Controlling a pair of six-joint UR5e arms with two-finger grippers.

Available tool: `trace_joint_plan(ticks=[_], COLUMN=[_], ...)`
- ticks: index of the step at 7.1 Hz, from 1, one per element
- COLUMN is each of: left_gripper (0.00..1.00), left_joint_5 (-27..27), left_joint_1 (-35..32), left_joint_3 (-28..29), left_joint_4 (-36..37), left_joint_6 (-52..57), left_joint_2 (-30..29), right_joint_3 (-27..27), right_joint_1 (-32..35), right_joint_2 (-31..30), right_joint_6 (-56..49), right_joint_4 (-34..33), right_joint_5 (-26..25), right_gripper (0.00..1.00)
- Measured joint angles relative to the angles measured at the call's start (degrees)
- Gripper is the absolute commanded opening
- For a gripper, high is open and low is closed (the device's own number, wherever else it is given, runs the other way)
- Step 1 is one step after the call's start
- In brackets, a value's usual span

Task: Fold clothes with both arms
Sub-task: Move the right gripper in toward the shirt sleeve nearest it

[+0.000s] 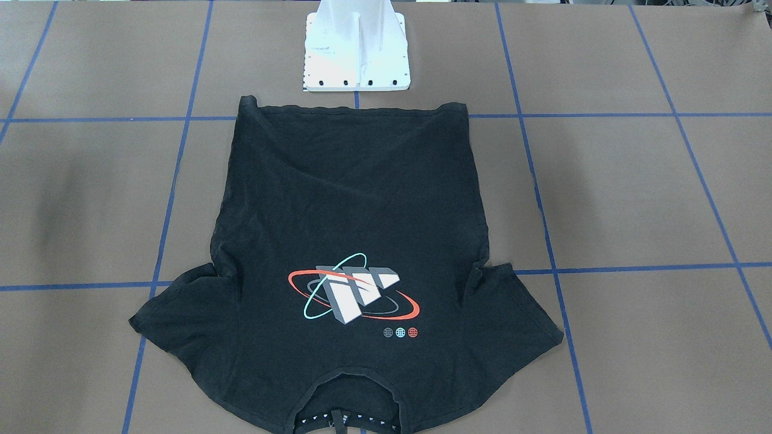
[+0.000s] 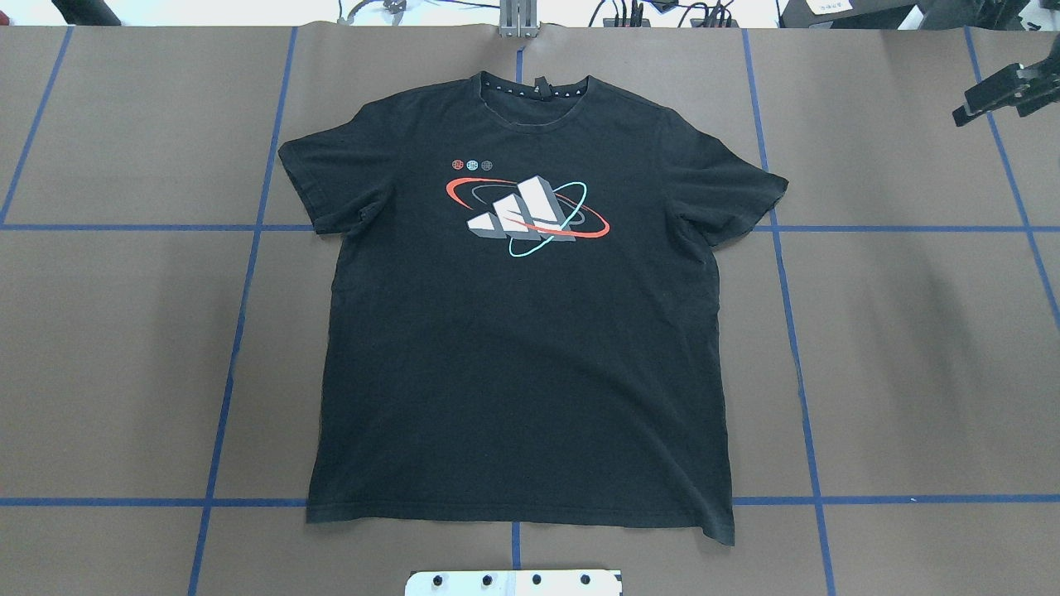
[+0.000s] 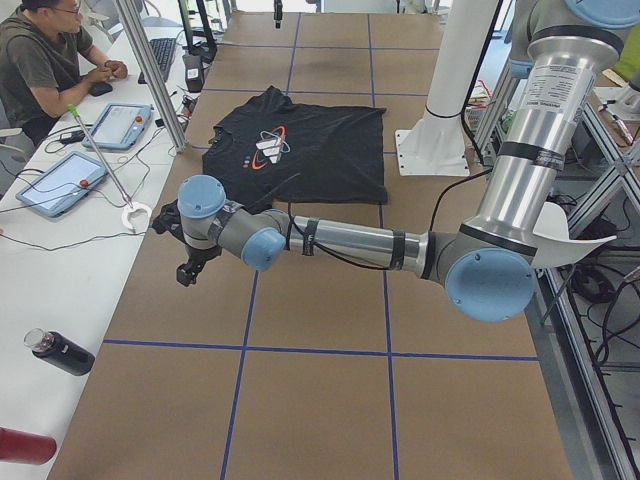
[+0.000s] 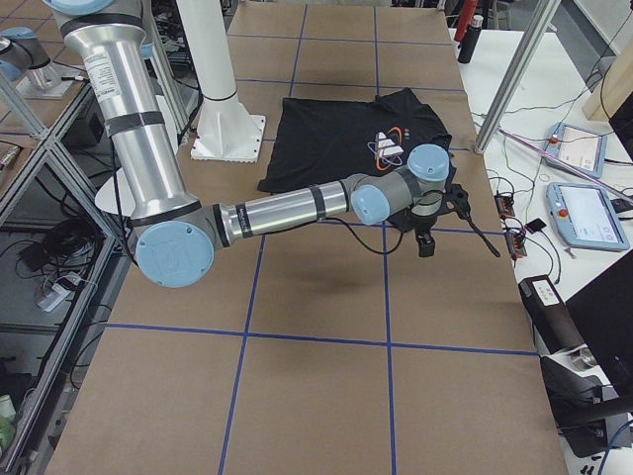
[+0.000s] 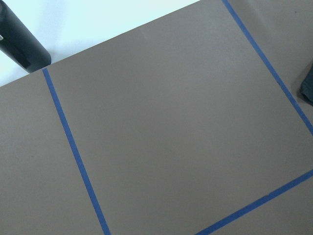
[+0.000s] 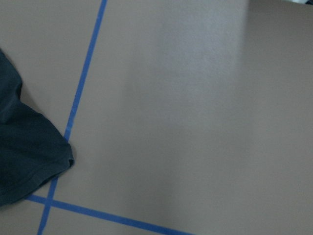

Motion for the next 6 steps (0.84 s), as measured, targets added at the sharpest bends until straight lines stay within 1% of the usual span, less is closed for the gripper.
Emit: trace_joint_plan(ticks=[1,2,3,5,6], left_gripper=[1.0,1.0,1.0,1.0,1.0], left_joint_5=[0.02,0.02,0.07,0.79,2.55], left_joint_1=[0.32,0.95,2.38,6.67,8.9], left_joint_3=[1.85,3.2,5.01,8.77,9.65], left_joint_4=[-3.47,-8.04,-14.31,-26.83,-30.3], left_joint_6=[-3.34,-9.45,-17.45,-33.64,-39.21], left_joint_2=[-0.52,-0.75,-0.85,-1.39,-2.03], right_joint_3=[-4.8,-9.47,-11.91,-13.11,-13.31], right_joint_1=[-2.92,-5.09,-6.89,-10.07,-12.0], right_joint_2=[1.63,3.79,5.41,7.03,7.32], right_joint_6=[4.8,7.58,9.0,14.89,18.1], right_joint_4=[8.47,14.85,17.94,21.67,23.95], right_joint_5=[-1.26,-2.09,-2.55,-4.51,-6.66], right_gripper=[1.0,1.0,0.99,0.98,0.97])
